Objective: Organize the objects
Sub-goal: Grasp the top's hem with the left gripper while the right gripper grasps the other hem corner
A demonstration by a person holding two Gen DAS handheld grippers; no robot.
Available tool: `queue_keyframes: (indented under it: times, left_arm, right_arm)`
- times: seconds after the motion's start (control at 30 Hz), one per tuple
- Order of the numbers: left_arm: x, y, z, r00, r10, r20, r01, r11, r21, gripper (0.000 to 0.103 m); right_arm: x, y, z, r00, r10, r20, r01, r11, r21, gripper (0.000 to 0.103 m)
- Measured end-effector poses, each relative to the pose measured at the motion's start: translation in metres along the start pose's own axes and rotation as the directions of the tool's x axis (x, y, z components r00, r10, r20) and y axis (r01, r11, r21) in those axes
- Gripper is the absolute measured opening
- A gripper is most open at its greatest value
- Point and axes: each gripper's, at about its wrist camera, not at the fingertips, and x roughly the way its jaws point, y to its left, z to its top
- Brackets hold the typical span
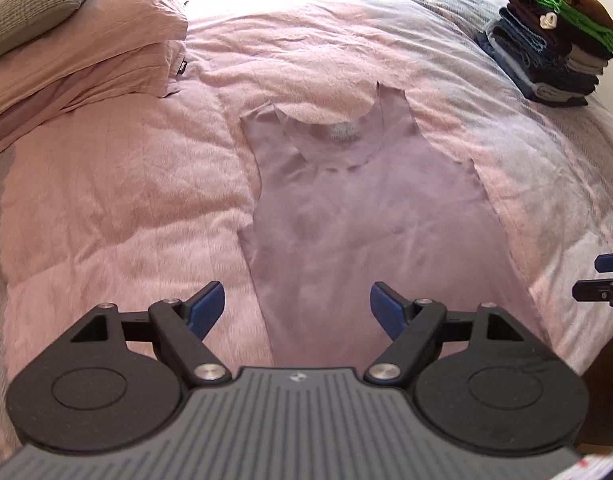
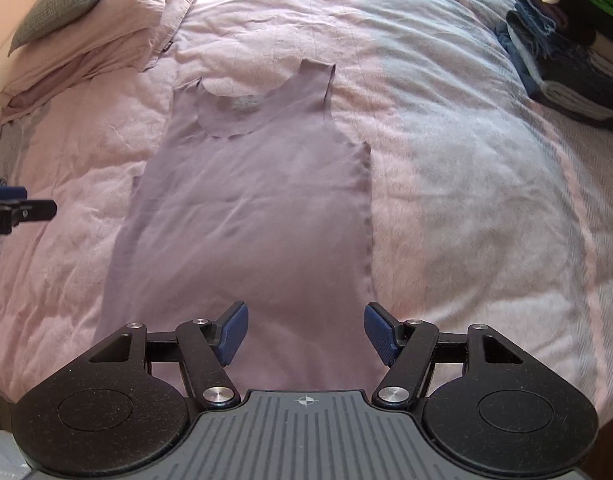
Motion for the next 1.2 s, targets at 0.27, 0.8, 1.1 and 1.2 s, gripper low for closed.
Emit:
queue_keyframes:
  times: [0.27, 0.8, 1.1, 1.2]
  left_arm:
    - [0.087, 0.037, 0.059, 0.994, -0.026, 0.103, 0.021, 0.999, 0.05, 0.075]
    - [0.247, 0.075, 0.168, 0.989, -0.121, 0.085, 0.077, 0.913, 0.401, 0.05]
    - [0.278, 0.071, 0.175, 0.986, -0.163, 0.018, 0.133, 0.859, 0.494, 0.037]
    - [0.28, 0.066, 0.172, 0.981, -0.193, -0.004, 0.17, 0.851, 0.497, 0.006]
  right_arm:
    - [0.065, -0.043, 0.087, 0.989, 0.038, 0.143, -0.012, 0.984, -0.179, 0.062]
    - [0.208, -0.061, 0.25, 0.963, 0.157, 0.217, -0.027, 0.862, -0.507, 0.046]
    - [0.257, -0.056, 0.266, 0.981, 0.166, 0.105, -0.085, 0.843, -0.532, 0.023]
    - [0.251, -0.053, 0.263, 0.978, 0.176, 0.115, -0.094, 0.856, -0.508, 0.0]
